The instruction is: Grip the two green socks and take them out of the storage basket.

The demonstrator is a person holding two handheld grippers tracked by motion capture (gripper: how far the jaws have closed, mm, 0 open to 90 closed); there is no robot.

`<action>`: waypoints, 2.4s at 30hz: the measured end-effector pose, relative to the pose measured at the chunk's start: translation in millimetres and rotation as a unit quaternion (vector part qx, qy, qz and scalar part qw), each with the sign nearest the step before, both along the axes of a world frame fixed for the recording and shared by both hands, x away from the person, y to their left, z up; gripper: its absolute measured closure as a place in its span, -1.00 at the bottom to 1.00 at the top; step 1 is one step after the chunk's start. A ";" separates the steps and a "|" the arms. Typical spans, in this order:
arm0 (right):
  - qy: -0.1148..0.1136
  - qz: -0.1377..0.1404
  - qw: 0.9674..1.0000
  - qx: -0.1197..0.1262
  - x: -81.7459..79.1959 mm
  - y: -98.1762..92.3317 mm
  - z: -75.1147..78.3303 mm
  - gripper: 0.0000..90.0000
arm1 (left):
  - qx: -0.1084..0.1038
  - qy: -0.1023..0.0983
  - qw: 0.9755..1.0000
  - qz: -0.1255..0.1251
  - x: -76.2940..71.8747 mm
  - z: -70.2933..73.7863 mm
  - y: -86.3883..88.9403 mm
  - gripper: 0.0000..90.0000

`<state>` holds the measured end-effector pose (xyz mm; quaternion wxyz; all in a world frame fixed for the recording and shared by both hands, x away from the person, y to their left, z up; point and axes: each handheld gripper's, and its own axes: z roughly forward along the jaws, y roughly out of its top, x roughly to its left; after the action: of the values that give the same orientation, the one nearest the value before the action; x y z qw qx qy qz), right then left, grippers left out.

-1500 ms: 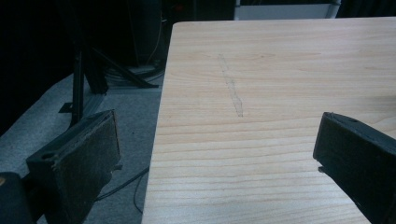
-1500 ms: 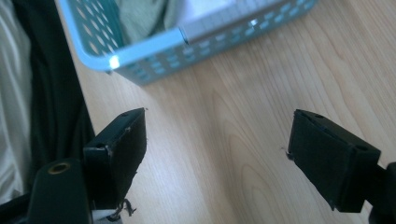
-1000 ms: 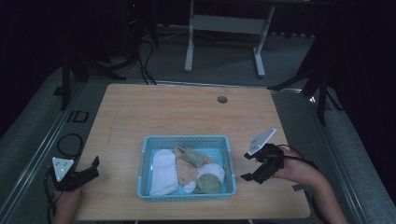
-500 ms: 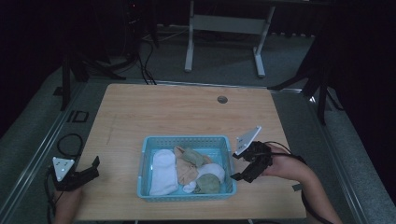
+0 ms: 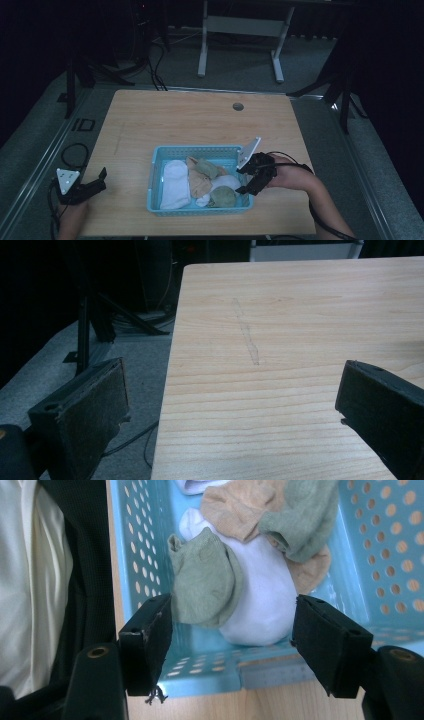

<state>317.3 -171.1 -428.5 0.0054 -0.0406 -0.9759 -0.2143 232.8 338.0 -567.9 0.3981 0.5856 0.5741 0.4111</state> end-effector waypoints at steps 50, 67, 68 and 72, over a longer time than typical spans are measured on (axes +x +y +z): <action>0.034 0.071 0.992 -0.094 7.8 56.1 -56.9 0.77 | 0.000 0.001 1.000 -0.002 0.2 0.0 -0.2 -0.99; 0.003 0.074 0.994 -0.084 -1.1 52.3 -28.9 0.80 | 0.002 0.002 1.000 -0.001 0.3 0.0 -0.3 -0.99; 0.001 0.075 0.994 -0.083 -1.6 52.0 -26.5 0.80 | 0.002 0.002 1.000 -0.001 0.2 0.0 -0.3 -0.99; -0.006 0.075 0.994 -0.074 -3.5 50.8 -18.0 0.80 | 0.001 0.001 1.000 -0.001 0.3 0.0 -0.3 -0.99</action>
<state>313.8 -120.3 -446.5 0.0127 0.0333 -0.9894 -0.1406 233.1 337.7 -568.0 0.3973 0.5873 0.5736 0.4102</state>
